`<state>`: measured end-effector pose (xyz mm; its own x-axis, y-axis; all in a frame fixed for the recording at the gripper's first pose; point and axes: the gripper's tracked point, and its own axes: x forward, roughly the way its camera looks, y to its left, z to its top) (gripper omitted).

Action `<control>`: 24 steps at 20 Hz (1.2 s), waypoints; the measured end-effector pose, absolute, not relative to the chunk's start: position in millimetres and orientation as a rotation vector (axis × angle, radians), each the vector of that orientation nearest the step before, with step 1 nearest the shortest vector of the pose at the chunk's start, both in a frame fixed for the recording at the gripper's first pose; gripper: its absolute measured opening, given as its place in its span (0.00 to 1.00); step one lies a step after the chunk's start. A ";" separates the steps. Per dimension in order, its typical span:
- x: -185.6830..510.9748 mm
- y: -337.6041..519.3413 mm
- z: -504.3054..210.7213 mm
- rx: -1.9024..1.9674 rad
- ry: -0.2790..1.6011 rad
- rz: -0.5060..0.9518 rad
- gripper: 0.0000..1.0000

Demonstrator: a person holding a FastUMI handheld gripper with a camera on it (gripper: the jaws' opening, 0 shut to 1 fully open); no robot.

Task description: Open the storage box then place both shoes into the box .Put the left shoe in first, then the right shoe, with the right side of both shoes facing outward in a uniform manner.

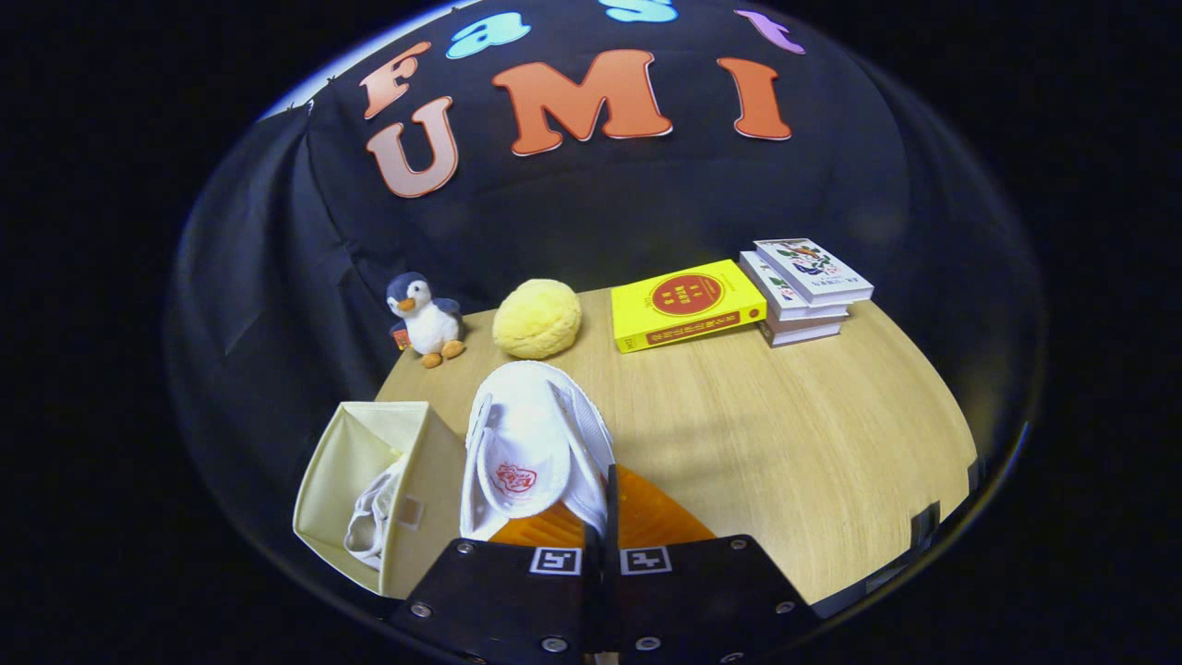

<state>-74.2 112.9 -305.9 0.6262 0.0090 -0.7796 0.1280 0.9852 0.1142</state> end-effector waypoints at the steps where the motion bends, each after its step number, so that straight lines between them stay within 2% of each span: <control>1: -71.4 129.1 -304.4 0.166 0.897 -0.056 0.01; 14: -53.9 292.0 -309.5 0.184 0.993 0.093 0.01; 21: -66.7 316.1 -350.3 0.148 1.114 0.031 0.02; 24: -75.5 306.3 -370.5 0.110 1.174 -0.069 0.03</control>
<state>-75.5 306.3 -370.5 0.3856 0.0032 -0.9227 0.1119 0.9925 0.0502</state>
